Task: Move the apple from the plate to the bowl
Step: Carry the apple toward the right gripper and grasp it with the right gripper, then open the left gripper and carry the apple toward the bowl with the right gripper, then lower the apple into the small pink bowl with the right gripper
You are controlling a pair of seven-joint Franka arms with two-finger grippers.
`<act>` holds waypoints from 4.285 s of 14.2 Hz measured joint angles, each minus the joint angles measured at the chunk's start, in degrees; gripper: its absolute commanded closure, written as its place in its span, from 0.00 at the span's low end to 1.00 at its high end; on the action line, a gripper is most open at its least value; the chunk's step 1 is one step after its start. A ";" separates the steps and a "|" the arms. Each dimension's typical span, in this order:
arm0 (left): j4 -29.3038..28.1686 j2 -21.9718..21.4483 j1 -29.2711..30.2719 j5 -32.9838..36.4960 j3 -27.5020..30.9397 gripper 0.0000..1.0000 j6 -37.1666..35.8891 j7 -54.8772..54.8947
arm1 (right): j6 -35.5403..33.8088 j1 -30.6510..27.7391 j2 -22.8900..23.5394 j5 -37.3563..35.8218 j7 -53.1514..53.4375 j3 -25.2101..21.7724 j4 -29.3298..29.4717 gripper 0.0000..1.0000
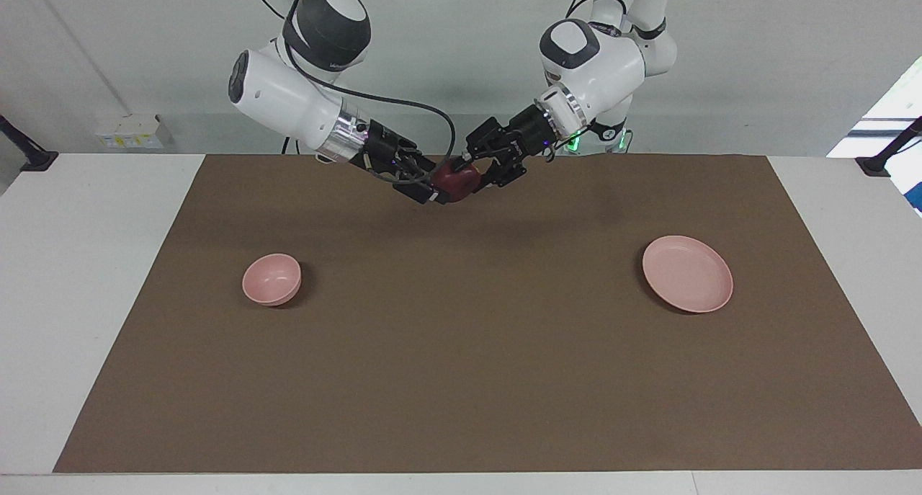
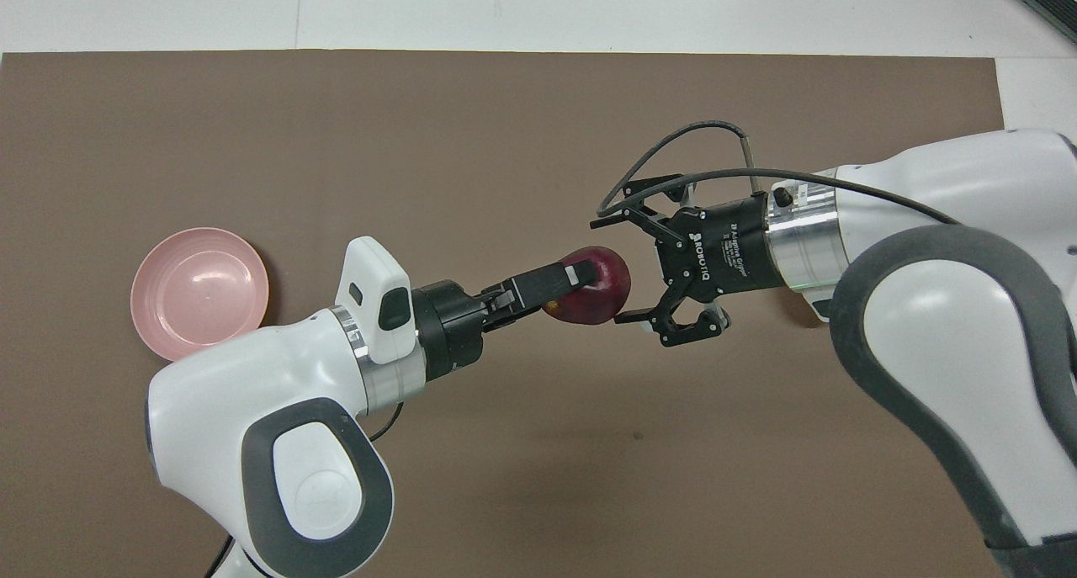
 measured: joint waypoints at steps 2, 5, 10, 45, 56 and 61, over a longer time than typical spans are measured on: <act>0.20 -0.03 0.00 0.00 -0.49 1.00 0.37 -0.02 | -1.04 0.02 0.00 0.00 -0.03 0.01 -0.02 0.00; 0.32 -0.04 0.00 -0.01 -0.70 1.00 0.51 -0.08 | -1.34 0.21 0.00 0.00 -0.18 0.02 -0.11 0.00; 0.36 -0.04 0.00 -0.01 -0.71 1.00 0.55 -0.10 | -2.45 0.22 0.00 0.00 -1.45 0.03 -0.34 0.00; -0.41 1.65 1.64 51.90 19.39 0.00 -15.12 -5.13 | -6.01 -12.72 1.04 -36.11 -59.26 -1.48 -0.08 1.00; 23.79 7.17 1.60 83.24 29.19 0.00 -47.47 -5.67 | 8.10 -18.58 10.95 -44.35 -79.73 -1.61 -0.43 1.00; 34.10 7.10 -2.24 85.26 33.51 0.00 -62.29 -5.68 | 8.23 -18.84 12.45 -44.38 -79.81 -1.57 -0.90 1.00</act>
